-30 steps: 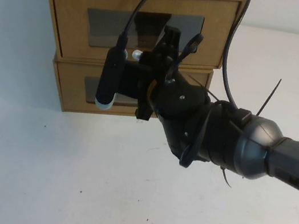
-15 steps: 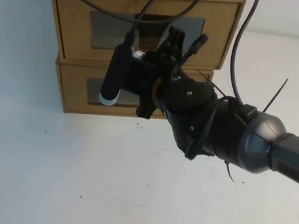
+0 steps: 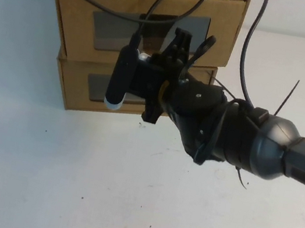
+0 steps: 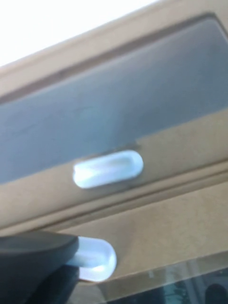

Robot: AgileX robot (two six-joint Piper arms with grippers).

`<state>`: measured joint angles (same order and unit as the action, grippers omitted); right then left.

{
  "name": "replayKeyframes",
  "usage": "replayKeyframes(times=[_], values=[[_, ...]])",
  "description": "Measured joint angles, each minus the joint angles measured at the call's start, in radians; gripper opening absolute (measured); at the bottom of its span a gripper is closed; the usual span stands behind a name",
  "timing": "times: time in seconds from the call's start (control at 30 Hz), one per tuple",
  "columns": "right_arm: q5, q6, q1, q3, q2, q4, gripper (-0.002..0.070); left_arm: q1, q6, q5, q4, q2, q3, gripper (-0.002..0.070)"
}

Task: Open the shoe box
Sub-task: 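Pull the top drawer of the cardboard box fully open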

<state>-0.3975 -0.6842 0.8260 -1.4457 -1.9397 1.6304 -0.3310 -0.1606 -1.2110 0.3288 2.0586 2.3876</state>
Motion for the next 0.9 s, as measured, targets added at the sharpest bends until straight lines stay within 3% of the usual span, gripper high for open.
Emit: replayKeyframes(times=[0.3,0.9], values=[[-0.067,0.000,0.078,0.154,0.118,-0.032,0.0004,-0.002,0.000,-0.002,0.000,0.004,0.000,-0.0005],[-0.284,0.026,0.346,0.411,0.423,-0.347,0.0005,-0.002,0.000,-0.002,0.000,0.004,0.000,-0.0005]])
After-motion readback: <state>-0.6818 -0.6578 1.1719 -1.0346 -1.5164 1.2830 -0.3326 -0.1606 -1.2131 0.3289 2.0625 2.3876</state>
